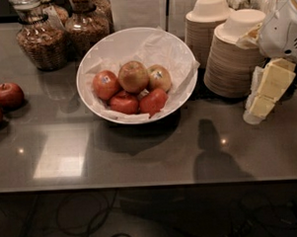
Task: Pick apple from white bowl
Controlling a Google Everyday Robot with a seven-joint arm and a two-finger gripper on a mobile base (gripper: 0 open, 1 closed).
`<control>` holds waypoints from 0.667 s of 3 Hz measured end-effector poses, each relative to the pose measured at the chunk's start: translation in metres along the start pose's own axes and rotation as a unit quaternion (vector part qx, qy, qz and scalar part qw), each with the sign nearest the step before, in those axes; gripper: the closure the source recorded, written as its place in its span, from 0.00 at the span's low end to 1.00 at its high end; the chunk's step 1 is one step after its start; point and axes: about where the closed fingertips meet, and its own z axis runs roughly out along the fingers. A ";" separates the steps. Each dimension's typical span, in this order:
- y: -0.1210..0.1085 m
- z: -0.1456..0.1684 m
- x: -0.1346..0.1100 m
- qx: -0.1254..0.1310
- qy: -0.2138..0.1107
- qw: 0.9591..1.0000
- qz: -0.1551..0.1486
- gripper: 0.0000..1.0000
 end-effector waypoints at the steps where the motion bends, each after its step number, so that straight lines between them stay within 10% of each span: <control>1: -0.022 0.008 -0.047 -0.013 -0.083 0.996 -0.032 0.00; 2: -0.021 0.008 -0.047 -0.013 -0.082 0.996 -0.032 0.00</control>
Offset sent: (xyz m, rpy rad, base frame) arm 0.0255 0.0338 0.0092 0.1194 -0.0249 0.0837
